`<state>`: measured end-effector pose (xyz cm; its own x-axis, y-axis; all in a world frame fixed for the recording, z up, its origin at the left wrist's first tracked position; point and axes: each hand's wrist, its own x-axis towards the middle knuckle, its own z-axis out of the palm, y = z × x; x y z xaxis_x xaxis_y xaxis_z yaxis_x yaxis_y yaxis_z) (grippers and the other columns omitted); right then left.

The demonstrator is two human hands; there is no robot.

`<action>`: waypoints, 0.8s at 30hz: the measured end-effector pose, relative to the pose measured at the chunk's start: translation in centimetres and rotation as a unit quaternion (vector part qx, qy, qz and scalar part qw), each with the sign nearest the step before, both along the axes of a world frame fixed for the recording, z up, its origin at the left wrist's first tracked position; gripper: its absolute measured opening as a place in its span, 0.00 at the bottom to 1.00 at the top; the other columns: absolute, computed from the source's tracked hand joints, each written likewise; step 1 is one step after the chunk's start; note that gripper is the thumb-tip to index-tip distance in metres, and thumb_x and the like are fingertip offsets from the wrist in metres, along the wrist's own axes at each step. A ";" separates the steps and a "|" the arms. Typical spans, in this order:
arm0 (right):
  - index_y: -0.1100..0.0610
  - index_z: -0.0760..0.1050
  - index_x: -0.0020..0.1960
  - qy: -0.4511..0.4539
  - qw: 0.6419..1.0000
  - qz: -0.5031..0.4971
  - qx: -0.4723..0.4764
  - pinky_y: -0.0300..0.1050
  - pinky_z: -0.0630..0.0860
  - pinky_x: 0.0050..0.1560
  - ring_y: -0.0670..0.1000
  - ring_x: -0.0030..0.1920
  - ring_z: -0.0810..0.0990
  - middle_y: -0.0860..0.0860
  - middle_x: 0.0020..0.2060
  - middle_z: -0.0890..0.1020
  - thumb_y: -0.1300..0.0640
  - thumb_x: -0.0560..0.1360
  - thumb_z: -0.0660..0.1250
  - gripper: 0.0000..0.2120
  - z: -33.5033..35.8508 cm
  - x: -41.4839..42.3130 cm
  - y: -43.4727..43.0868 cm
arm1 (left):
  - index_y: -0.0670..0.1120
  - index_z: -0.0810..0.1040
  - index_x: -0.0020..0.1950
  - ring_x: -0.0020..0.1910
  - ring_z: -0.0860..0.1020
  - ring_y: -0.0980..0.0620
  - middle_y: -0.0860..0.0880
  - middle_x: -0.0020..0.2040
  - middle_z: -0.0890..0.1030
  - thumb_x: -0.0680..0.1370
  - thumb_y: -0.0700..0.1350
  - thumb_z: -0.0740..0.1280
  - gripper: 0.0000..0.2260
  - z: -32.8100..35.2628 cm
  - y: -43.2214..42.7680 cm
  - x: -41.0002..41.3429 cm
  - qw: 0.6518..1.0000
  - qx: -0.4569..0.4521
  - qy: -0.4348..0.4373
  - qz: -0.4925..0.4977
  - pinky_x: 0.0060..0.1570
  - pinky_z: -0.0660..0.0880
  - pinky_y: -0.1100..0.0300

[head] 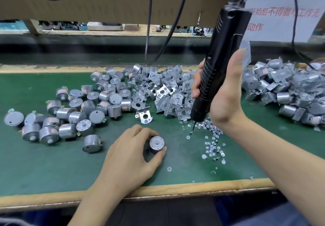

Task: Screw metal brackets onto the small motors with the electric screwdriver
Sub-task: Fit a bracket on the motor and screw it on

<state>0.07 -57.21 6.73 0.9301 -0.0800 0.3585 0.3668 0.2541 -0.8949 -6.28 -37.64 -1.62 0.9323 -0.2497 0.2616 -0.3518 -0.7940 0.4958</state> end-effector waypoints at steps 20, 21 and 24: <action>0.53 0.75 0.39 0.021 1.000 0.018 0.002 0.44 0.70 0.30 0.53 0.28 0.71 0.53 0.30 0.75 0.17 0.56 0.65 0.38 -0.6 0.2 0.0 | 0.59 0.75 0.53 0.47 0.73 0.59 0.61 0.48 0.73 0.71 0.62 0.68 0.14 0.1 -0.2 -0.2 1.000 -0.001 -0.003 0.004 0.46 0.75 0.56; 0.53 0.75 0.39 0.019 1.000 0.019 0.001 0.44 0.70 0.30 0.53 0.28 0.71 0.53 0.30 0.75 0.17 0.57 0.65 0.37 -0.6 0.1 0.0 | 0.59 0.75 0.54 0.47 0.73 0.59 0.61 0.48 0.73 0.71 0.65 0.67 0.16 0.1 -0.2 -0.2 1.000 -0.002 -0.001 0.004 0.46 0.74 0.57; 0.52 0.75 0.38 0.016 1.000 0.014 -0.008 0.45 0.69 0.30 0.53 0.28 0.72 0.53 0.30 0.75 0.18 0.58 0.63 0.36 -0.6 0.1 0.0 | 0.59 0.75 0.55 0.44 0.73 0.60 0.62 0.50 0.70 0.70 0.72 0.60 0.23 0.1 -0.2 -0.2 0.999 -0.028 0.004 0.024 0.44 0.73 0.59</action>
<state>0.18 -57.21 6.11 0.9429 -0.0488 0.3294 0.3309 0.2489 -0.9103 -6.49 -37.83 -1.48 0.9447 -0.1902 0.2672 -0.3106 -0.7804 0.5427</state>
